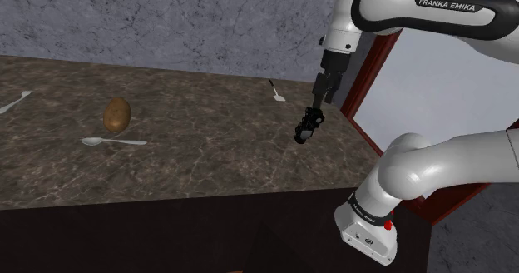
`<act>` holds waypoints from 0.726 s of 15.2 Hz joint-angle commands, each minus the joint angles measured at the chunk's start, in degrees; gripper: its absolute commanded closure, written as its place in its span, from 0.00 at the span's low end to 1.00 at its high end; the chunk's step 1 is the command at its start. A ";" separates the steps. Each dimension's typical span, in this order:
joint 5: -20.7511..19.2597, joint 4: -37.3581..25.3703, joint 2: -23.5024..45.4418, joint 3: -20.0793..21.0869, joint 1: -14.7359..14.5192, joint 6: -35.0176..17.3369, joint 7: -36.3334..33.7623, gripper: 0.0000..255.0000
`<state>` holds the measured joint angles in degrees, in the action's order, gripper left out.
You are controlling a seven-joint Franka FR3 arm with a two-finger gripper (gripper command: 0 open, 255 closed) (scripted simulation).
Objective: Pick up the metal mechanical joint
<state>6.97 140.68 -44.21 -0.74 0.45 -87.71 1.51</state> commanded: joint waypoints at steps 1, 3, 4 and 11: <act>0.00 0.00 0.00 0.00 0.00 0.00 0.00 0.00; -0.81 -0.64 3.62 -1.60 1.44 -1.77 0.21 0.00; -1.17 -1.03 5.47 -2.41 2.12 -2.63 0.30 0.00; -2.86 -5.04 18.81 -8.00 6.51 -7.78 0.98 0.00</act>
<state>4.31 136.92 -27.80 -7.84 6.34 -94.98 2.32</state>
